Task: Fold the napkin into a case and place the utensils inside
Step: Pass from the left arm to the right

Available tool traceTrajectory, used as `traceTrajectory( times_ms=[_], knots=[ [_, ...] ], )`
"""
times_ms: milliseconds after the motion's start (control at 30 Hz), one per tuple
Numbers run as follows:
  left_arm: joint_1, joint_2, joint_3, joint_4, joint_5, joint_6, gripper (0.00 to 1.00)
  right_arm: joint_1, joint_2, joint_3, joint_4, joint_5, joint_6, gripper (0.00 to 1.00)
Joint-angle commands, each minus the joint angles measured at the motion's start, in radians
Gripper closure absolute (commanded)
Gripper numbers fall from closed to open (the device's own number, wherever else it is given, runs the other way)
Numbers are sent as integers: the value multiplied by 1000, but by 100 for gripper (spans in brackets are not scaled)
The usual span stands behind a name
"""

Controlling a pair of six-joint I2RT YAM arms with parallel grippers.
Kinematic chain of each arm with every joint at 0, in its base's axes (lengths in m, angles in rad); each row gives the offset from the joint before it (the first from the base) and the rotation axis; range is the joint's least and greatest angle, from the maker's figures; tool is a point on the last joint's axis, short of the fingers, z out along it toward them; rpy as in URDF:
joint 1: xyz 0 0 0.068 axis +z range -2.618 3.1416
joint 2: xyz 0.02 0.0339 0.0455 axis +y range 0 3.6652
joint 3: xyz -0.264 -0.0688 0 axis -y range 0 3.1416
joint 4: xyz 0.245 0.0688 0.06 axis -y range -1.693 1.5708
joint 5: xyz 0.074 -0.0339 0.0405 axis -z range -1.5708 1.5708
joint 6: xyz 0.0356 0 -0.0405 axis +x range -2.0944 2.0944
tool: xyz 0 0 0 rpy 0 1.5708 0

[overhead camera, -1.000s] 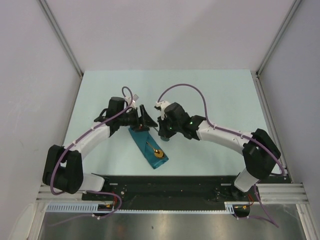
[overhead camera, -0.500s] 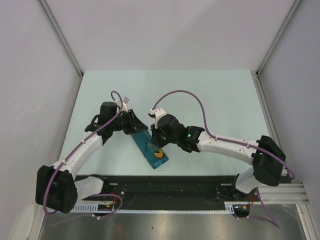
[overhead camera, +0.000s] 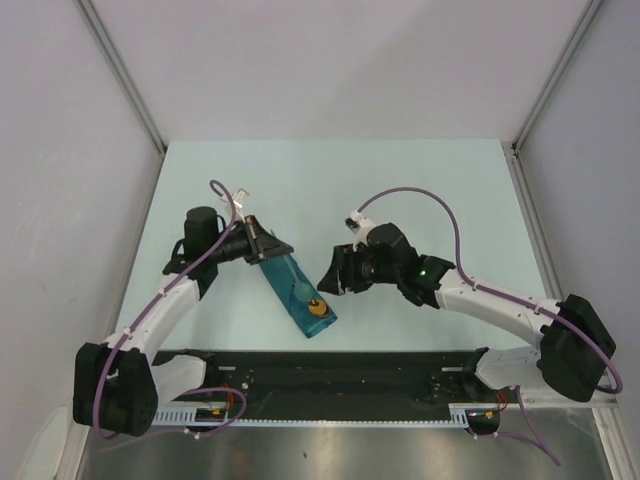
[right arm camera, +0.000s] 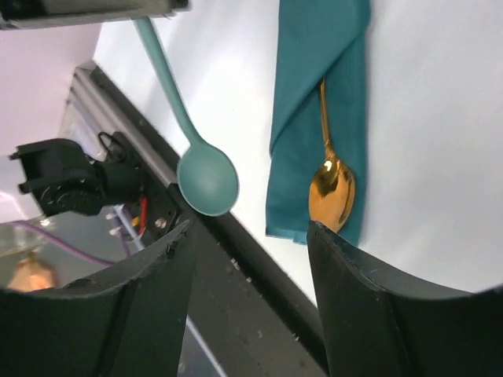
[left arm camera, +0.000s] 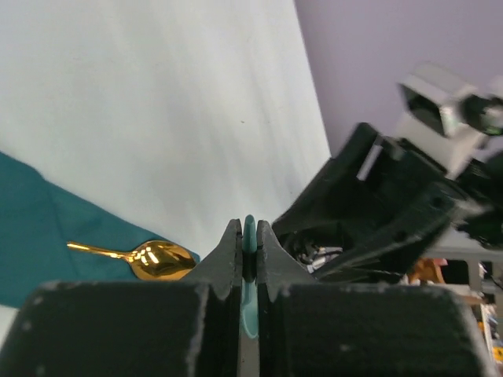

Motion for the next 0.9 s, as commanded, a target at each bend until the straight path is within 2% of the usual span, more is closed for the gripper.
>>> traceTrajectory(
  times_ms=[0, 233, 333, 433, 467, 533, 567, 600, 633, 667, 700, 733, 767, 833, 867],
  knots=[
    [12, -35, -56, 260, 140, -95, 100, -38, -23, -85, 213, -224, 147, 37],
    [12, -43, -99, 376, 167, -177, 100, -44, 40, -136, 411, -297, 257, 41],
    [12, -41, -103, 388, 170, -187, 100, -41, 65, -153, 478, -327, 294, 50],
    [12, -44, -105, 393, 174, -187, 100, -40, 94, -164, 523, -344, 322, 62],
    [12, -44, -105, 390, 174, -188, 100, -40, 106, -170, 537, -352, 327, 72],
    [12, -44, -106, 390, 176, -184, 100, -38, 112, -175, 552, -358, 333, 83],
    [12, -44, -108, 399, 180, -185, 100, -38, 111, -178, 551, -360, 336, 97],
    [12, -41, -108, 393, 185, -185, 95, -40, 108, -184, 538, -357, 340, 100],
    [20, -41, -90, 353, 164, -146, 82, -47, 100, -190, 525, -343, 343, 100],
    [28, -44, -67, 154, 124, -95, 65, -50, 90, -196, 505, -332, 350, 100],
    [32, -47, -42, 65, 74, 13, 32, -52, 64, -208, 438, -317, 348, 100],
    [37, -53, 4, -22, -68, 60, 26, -58, 53, -207, 382, -283, 347, 100],
    [37, -58, 24, -167, -139, 97, 24, -61, 39, -204, 320, -262, 336, 100],
    [47, -50, 68, -257, -308, 143, 23, -50, 21, -185, 171, -228, 322, 100],
    [54, -44, 75, -274, -345, 141, 26, -46, 17, -176, 76, -219, 313, 100]
  ],
)
